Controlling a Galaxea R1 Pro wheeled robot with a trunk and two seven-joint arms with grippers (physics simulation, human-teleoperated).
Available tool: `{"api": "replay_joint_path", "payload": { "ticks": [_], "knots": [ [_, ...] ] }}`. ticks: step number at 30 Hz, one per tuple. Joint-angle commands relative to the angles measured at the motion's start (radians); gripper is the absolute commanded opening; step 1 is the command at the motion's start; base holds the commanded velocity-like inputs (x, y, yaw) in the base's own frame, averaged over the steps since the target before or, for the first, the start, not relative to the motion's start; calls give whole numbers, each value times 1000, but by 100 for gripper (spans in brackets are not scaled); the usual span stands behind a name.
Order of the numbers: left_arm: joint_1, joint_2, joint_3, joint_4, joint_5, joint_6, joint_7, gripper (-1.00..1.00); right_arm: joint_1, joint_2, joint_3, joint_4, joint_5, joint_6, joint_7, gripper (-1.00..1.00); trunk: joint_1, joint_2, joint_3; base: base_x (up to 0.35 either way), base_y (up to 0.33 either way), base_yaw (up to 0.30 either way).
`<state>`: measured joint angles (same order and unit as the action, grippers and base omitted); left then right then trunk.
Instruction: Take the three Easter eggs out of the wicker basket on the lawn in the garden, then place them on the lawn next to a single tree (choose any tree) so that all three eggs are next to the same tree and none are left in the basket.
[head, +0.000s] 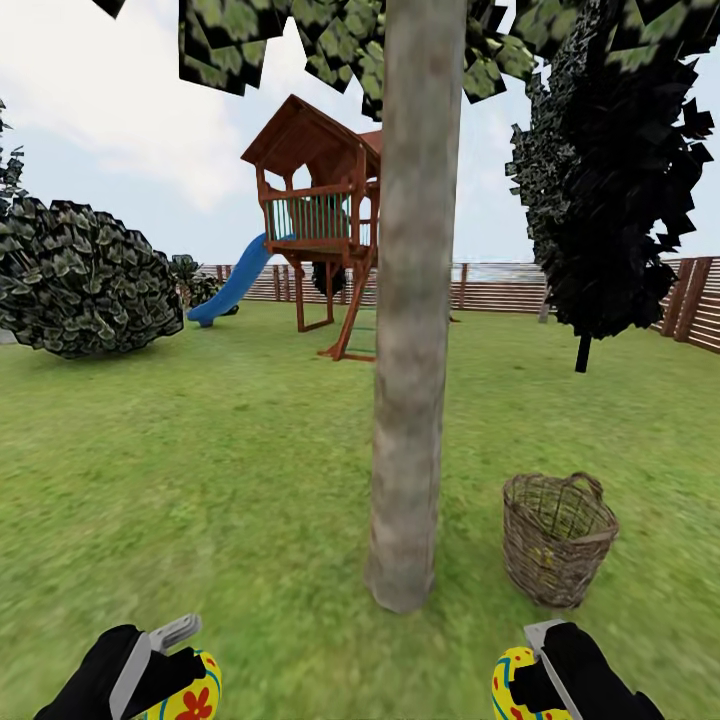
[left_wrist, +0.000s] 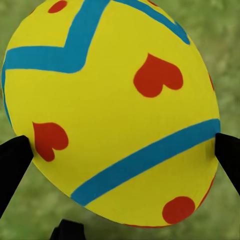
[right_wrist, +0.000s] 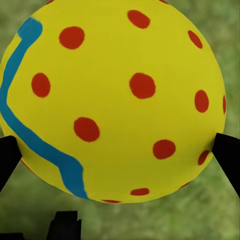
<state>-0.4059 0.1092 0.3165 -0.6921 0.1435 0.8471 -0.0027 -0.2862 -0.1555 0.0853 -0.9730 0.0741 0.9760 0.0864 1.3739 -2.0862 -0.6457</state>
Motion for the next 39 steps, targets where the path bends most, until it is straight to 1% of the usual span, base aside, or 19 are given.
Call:
{"api": "replay_joint_path", "payload": {
  "ticks": [1,9,11,23,26,29,33,39],
  "knots": [
    [-1,0,3,-1,4,5,0,-100,-1,-1,2,-1,9,4,9,-100,4,-8,-4,0,0,0],
    [-1,-1,2,-1,4,5,0,-100,-1,-1,2,-1,9,4,9,-100,34,-64,-29,0,0,0],
    [-1,-1,3,-1,4,5,-1,-100,-1,-1,2,-1,9,4,9,-100,34,-64,-29,11,0,0],
    [-1,-5,-5,0,5,4,1,-100,-1,-1,2,-1,9,4,9,-100,34,-64,-29,334,0,0],
    [-1,-6,-5,-1,5,4,1,-100,-1,-1,2,-1,9,4,9,-100,34,-64,-29,78,0,0],
    [-1,-8,-5,0,4,4,3,-100,-1,-1,2,-1,9,4,9,-100,46,-85,-39,8,0,0],
    [-1,0,1,-1,4,4,1,-100,-1,-1,2,-1,9,4,9,-100,61,-113,-51,0,0,0],
    [-1,-2,-1,0,4,4,2,-100,-1,-1,2,-1,9,4,9,-100,84,-155,-70,0,0,0]
  ]
}}
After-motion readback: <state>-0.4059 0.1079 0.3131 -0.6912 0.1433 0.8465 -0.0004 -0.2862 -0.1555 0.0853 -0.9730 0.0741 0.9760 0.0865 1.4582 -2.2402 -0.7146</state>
